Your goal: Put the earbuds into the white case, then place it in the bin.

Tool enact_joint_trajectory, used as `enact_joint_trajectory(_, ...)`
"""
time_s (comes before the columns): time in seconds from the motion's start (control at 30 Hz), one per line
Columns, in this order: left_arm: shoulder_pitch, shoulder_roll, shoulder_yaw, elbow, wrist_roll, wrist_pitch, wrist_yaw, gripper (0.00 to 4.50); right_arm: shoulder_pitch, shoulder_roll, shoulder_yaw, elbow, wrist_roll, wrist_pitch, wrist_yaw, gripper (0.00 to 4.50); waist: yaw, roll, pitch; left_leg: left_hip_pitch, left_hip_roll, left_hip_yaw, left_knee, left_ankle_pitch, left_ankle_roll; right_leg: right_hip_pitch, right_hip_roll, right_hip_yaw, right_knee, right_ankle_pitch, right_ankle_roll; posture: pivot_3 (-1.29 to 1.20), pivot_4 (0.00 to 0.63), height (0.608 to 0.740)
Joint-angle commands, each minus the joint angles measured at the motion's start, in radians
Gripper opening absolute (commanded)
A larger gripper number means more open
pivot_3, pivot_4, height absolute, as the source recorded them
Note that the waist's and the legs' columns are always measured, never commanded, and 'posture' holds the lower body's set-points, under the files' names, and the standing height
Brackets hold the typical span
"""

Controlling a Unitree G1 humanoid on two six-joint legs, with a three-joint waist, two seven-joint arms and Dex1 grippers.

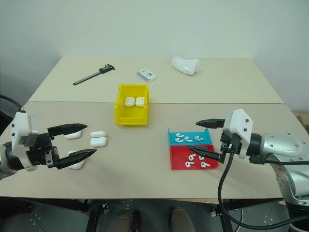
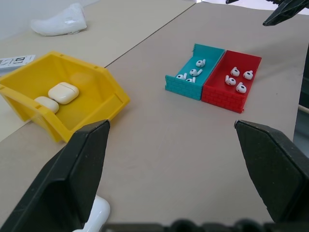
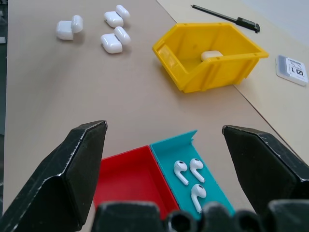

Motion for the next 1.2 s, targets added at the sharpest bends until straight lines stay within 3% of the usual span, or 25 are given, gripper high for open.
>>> enact_joint_trajectory(0.03, -0.019, -0.001, 0.011, -0.013, -0.055, 0.001, 0.002, 4.5, -0.005, -0.002, -0.028, -0.031, 0.025, -0.005, -0.01, 4.46, 0.0, 0.0, 0.0, 0.0, 0.0, 0.0, 0.0, 0.0, 0.0, 0.0, 0.0, 0.0, 0.0, 0.0, 0.0, 0.0, 0.15, 0.74)
enact_joint_trajectory(0.23, -0.011, 0.028, 0.042, -0.035, -0.113, 0.046, 0.028, 4.5, -0.001, 0.004, -0.023, -0.031, 0.017, -0.011, -0.022, 4.46, -0.001, 0.0, 0.0, 0.0, 0.0, 0.0, 0.0, 0.0, 0.0, 0.0, 0.0, 0.0, 0.0, 0.0, 0.0, 0.0, 0.15, 0.74)
enact_joint_trajectory(0.37, -0.026, 0.037, 0.052, -0.107, -0.058, 0.085, 0.19, 4.5, -0.016, 0.023, -0.004, -0.03, 0.01, -0.01, -0.053, 4.46, 0.0, 0.0, 0.0, 0.0, 0.0, 0.0, 0.0, 0.0, 0.0, 0.0, 0.0, 0.0, 0.0, 0.0, 0.0, 0.0, 0.15, 0.74)
enact_joint_trajectory(0.5, 0.0, 0.095, 0.077, -0.155, -0.039, 0.141, 0.236, 4.5, -0.037, 0.039, 0.019, -0.018, -0.002, -0.022, -0.066, 4.46, -0.003, 0.0, 0.0, 0.0, 0.0, 0.0, 0.0, 0.0, 0.0, 0.0, 0.0, 0.0, 0.0, 0.0, 0.0, 0.0, 0.15, 0.74)
enact_joint_trajectory(0.67, 0.121, 0.242, 0.154, -0.211, -0.024, 0.399, 0.267, 4.5, -0.034, 0.06, 0.03, -0.034, -0.002, -0.017, -0.096, 4.46, -0.002, 0.0, 0.0, 0.0, 0.0, 0.0, 0.0, 0.0, 0.0, -0.001, 0.0, 0.0, 0.0, 0.0, 0.0, 0.0, 0.15, 0.74)
enact_joint_trajectory(0.8, 0.103, 0.337, 0.237, -0.176, -0.097, 0.683, 0.288, 4.5, -0.004, 0.072, 0.025, -0.056, 0.005, -0.014, -0.111, 4.46, 0.002, 0.0, 0.0, 0.001, 0.0, 0.0, 0.0, 0.0, -0.001, -0.001, 0.0, 0.0, 0.001, 0.0, 0.0, 0.0, 0.15, 0.74)
enact_joint_trajectory(0.9, -0.016, 0.38, 0.193, -0.115, -0.141, 0.935, 0.347, 4.5, -0.002, 0.084, 0.036, -0.06, 0.004, -0.014, -0.124, 4.46, 0.002, 0.0, 0.0, 0.001, 0.0, 0.0, 0.0, 0.0, -0.001, 0.0, 0.0, -0.001, 0.001, 0.0, 0.0, 0.0, 0.15, 0.74)
enact_joint_trajectory(0.97, -0.074, 0.376, 0.142, -0.102, -0.15, 0.964, 0.358, 4.5, -0.007, 0.093, 0.045, -0.061, 0.005, -0.015, -0.128, 4.46, 0.001, 0.0, 0.0, 0.001, 0.0, 0.0, 0.0, 0.0, -0.001, -0.001, 0.0, 0.0, 0.001, 0.0, 0.0, 0.0, 0.15, 0.74)
enact_joint_trajectory(1.2, -0.318, 0.469, -0.156, 0.223, -0.435, 0.981, 0.681, 4.5, -0.019, 0.092, 0.044, -0.069, 0.02, 0.0, -0.143, 4.46, 0.0, -0.002, 0.001, 0.0, 0.0, 0.0, 0.0, 0.0, -0.001, -0.001, 0.0, 0.0, 0.002, 0.0, -0.001, 0.0, 0.15, 0.74)
